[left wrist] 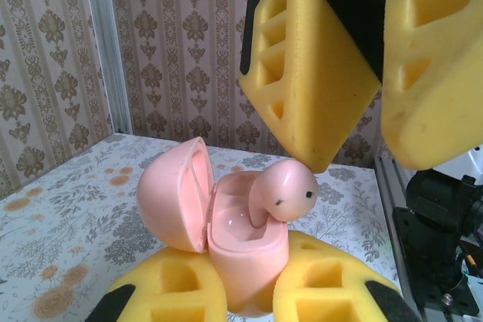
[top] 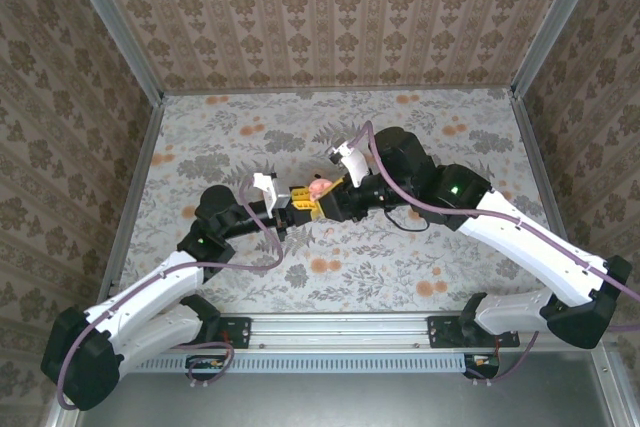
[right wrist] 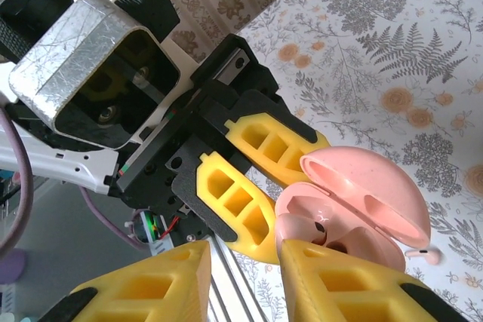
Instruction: Insert the wireless bluetooth earbuds into the charging case
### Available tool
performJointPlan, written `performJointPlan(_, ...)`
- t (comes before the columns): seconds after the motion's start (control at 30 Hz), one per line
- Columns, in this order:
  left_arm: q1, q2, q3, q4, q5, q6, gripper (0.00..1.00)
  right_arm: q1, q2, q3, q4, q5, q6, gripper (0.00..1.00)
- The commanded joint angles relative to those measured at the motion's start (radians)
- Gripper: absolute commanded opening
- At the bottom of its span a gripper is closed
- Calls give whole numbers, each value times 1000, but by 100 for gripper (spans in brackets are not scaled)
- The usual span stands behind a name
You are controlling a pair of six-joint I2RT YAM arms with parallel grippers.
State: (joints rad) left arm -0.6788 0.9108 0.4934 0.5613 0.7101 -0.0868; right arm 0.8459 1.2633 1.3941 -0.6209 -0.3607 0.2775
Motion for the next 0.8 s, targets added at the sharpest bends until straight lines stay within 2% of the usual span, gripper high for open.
performJointPlan(0.0,-2,-1,37,40,22,-10,0,-4,16,-19,45,-17,32,32)
performJointPlan(0.77,-2,-3,35,28,7,2,0,-4,1,-14,81,-20,82,32)
